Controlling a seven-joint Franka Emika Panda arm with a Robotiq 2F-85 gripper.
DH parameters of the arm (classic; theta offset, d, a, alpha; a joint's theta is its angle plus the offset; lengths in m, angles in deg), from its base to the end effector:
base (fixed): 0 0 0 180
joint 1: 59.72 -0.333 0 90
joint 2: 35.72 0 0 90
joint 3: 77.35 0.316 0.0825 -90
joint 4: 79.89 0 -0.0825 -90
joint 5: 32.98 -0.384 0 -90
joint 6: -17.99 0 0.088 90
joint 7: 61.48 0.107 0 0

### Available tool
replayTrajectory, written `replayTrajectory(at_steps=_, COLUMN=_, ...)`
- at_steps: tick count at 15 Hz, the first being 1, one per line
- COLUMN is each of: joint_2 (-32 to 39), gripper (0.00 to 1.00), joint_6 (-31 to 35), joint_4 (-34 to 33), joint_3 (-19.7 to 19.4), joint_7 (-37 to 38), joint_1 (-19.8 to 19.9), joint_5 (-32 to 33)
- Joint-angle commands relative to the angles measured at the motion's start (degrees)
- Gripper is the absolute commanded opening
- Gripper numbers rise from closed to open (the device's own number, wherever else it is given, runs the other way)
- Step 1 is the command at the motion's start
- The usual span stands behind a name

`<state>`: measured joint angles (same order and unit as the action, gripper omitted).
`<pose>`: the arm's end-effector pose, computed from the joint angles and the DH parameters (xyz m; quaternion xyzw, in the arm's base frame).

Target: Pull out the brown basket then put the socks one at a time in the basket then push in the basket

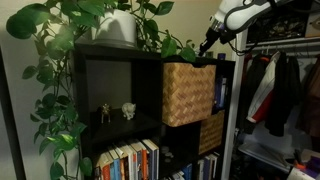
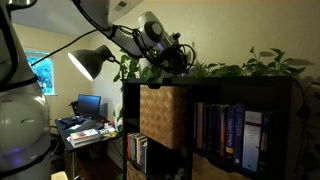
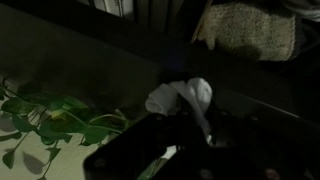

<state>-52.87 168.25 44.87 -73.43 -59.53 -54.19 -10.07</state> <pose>0.5137 -0.0015 0.6003 0.9152 0.0987 0.3551 0.1631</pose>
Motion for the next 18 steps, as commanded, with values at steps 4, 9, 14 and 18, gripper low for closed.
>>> replayTrajectory(at_steps=4, joint_2=-5.72, gripper=0.08, joint_6=-10.27, joint_4=3.63, joint_3=-0.58, joint_7=-8.14, joint_1=-6.54, joint_5=-7.24)
replayTrajectory(at_steps=9, joint_2=-6.42, gripper=0.08, joint_6=-16.95, joint_4=4.05, joint_3=0.00, joint_7=-10.15, joint_1=-8.06, joint_5=-9.02)
replayTrajectory(at_steps=14, joint_2=-6.01, gripper=0.08, joint_6=-16.98, joint_4=6.97, joint_3=0.43, joint_7=-9.54, joint_1=-7.31, joint_5=-5.80)
replayTrajectory(at_steps=18, joint_2=-5.75, gripper=0.42, joint_6=-16.53, joint_4=8.19, joint_3=0.18, joint_7=-10.09, joint_1=-7.50, joint_5=-4.17)
